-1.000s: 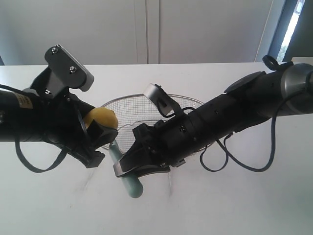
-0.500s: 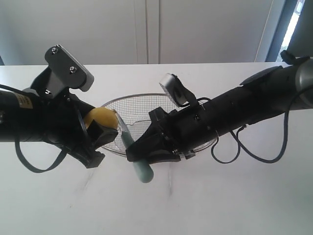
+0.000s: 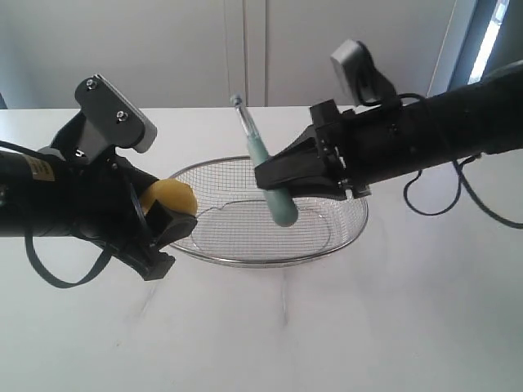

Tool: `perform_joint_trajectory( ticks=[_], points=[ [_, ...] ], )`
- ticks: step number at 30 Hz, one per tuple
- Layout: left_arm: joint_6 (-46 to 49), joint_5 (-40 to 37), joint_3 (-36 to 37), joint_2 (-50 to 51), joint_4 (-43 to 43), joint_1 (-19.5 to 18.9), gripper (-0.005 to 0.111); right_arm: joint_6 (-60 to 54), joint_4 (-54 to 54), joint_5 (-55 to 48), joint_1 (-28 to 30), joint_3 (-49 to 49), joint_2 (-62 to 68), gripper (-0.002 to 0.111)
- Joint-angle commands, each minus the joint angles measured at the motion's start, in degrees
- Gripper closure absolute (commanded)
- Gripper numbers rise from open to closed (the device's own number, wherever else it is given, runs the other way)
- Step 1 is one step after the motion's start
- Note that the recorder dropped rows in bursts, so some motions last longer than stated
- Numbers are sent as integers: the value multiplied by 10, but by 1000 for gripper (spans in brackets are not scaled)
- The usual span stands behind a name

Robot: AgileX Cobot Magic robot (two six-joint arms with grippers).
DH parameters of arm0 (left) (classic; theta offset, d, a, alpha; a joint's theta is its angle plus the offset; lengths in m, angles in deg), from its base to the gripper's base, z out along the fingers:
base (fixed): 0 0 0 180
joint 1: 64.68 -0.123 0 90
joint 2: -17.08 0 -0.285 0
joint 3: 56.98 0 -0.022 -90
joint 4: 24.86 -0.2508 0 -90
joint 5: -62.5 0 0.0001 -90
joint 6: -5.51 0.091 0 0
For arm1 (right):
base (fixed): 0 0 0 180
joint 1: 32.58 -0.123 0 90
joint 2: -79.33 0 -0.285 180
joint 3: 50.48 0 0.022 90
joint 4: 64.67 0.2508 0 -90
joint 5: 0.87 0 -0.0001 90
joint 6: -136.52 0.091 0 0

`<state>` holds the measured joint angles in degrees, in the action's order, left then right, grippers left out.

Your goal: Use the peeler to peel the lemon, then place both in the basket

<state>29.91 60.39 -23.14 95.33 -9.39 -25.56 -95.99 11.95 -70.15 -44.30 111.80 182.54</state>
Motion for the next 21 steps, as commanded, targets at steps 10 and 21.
perform_joint_trajectory(
  ticks=[10,21],
  points=[
    [-2,4,-1,-2,5,2,107,49,-109,91,-58,-20,27,108],
    [-2,4,-1,-2,5,2,107,22,-44,59,-164,-20,101,108]
  ],
)
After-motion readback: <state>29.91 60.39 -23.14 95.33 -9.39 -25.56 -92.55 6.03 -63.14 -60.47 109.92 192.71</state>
